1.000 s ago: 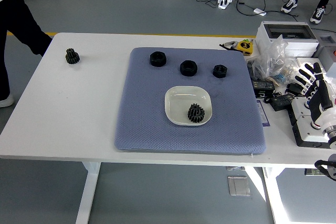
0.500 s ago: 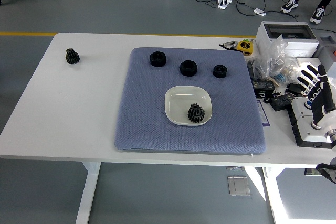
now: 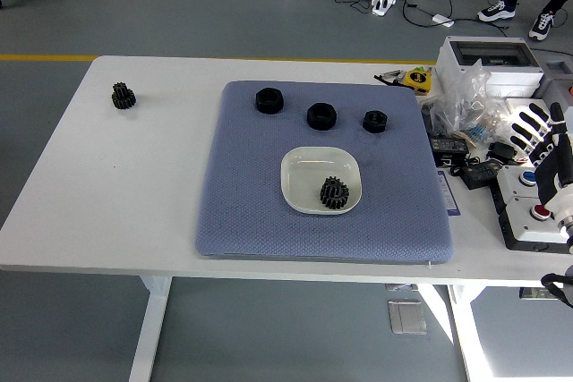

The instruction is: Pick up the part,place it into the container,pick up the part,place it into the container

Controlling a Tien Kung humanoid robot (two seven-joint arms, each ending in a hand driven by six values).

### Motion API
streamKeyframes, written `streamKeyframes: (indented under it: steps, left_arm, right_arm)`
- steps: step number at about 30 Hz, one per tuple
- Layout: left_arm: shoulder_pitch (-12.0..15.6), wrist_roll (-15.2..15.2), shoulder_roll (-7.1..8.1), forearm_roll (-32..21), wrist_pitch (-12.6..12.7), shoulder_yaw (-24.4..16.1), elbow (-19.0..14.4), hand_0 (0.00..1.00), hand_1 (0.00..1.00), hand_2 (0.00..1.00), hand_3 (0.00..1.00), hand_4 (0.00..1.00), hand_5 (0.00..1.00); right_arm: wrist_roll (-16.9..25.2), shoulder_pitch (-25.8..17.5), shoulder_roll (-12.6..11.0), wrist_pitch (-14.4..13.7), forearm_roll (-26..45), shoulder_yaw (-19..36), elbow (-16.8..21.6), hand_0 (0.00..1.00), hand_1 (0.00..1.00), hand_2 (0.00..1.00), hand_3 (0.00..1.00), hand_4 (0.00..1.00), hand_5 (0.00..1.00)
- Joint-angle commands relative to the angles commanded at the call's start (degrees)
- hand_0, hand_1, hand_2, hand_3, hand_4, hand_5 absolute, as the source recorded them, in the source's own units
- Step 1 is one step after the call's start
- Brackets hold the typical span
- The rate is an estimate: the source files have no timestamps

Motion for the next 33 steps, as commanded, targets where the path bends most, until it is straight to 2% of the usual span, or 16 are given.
streamKeyframes:
  steps: [33]
  left_arm:
    - [1.0,0.8,-0.02,2.7,-0.3,-1.6,0.0,0.625,0.628,0.619,0.562,0.628,0.560]
  right_arm:
    - [-0.3,-0.6,1.6,-0.3,0.7,0.2,0.1,0.819,0.800,0.816,0.831,0.998,0.899]
